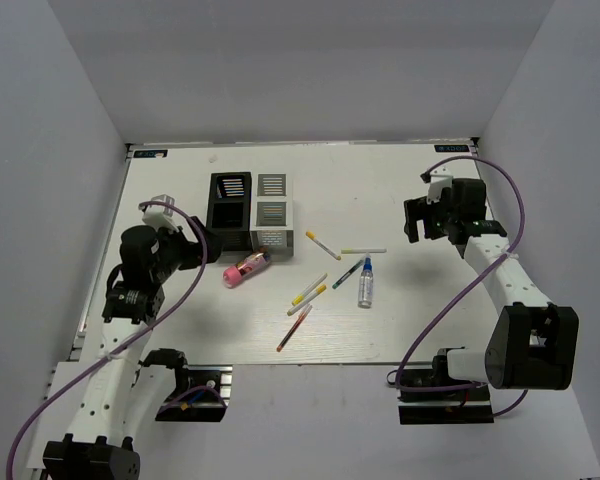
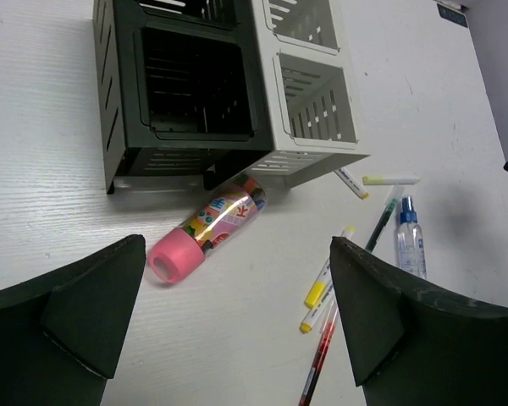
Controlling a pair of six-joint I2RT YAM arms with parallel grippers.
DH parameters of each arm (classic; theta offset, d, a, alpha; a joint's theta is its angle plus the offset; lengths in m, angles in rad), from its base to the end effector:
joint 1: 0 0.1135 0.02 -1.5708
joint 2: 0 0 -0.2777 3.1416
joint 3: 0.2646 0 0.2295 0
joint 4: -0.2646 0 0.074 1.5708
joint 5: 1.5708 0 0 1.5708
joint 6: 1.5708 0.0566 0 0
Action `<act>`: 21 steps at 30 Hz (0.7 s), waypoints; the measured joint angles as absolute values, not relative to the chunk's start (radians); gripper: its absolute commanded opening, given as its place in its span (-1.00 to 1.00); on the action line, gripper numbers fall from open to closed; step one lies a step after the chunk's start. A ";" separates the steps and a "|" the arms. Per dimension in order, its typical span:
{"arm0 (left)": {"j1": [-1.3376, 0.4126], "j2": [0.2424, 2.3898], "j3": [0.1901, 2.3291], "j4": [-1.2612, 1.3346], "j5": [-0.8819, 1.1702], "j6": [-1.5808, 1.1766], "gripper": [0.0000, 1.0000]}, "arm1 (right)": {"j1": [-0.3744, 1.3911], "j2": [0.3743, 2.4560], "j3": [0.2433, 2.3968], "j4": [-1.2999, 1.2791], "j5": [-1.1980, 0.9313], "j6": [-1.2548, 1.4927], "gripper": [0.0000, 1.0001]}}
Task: Sort the stationery into containers
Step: Pick up the stationery from the center of the board.
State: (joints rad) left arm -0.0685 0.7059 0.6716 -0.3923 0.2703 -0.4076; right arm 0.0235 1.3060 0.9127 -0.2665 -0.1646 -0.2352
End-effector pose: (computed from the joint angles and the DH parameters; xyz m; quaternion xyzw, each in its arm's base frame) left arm 0.1477 -0.0253 0.2928 -0.0687 0.8335 -0.2366 0.4946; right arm 0.2772 0.0158 0.2725 -0.1513 0.8829 0.0271 0.4438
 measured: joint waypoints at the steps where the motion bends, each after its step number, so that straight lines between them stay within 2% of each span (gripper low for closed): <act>1: -0.068 0.710 0.672 -0.393 0.278 -0.405 0.99 | 0.024 1.306 0.913 -0.271 -0.167 -0.247 0.81; 10: -0.074 0.742 0.672 -0.412 0.347 -0.384 0.99 | 0.024 1.302 0.963 -0.411 -0.247 -0.447 0.81; 11: -0.074 0.743 0.672 -0.413 0.353 -0.383 0.93 | 0.024 1.298 0.972 -0.422 -0.247 -0.462 0.81; 13: -0.074 0.743 0.672 -0.416 0.363 -0.381 0.75 | 0.024 1.287 0.987 -0.437 -0.242 -0.489 0.81; 15: -0.074 0.746 0.672 -0.423 0.379 -0.375 0.42 | 0.024 1.282 1.008 -0.457 -0.234 -0.517 0.81; 16: -0.074 0.749 0.672 -0.426 0.389 -0.369 0.24 | 0.024 1.282 1.020 -0.472 -0.231 -0.533 0.81; 17: -0.074 0.757 0.672 -0.429 0.403 -0.363 -0.07 | 0.024 1.283 1.031 -0.485 -0.231 -0.547 0.81; 18: -0.074 0.766 0.672 -0.433 0.414 -0.362 -0.19 | 0.024 1.283 1.038 -0.500 -0.231 -0.558 0.38; 19: -0.074 0.779 0.672 -0.436 0.427 -0.351 -0.26 | 0.024 1.283 1.042 -0.511 -0.234 -0.569 -0.23; 20: -0.074 0.795 0.672 -0.443 0.438 -0.344 -0.23 | 0.024 1.283 1.043 -0.524 -0.242 -0.580 -0.70; 21: -0.074 0.812 0.672 -0.448 0.446 -0.337 -0.13 | 0.024 1.284 1.043 -0.537 -0.249 -0.588 -0.94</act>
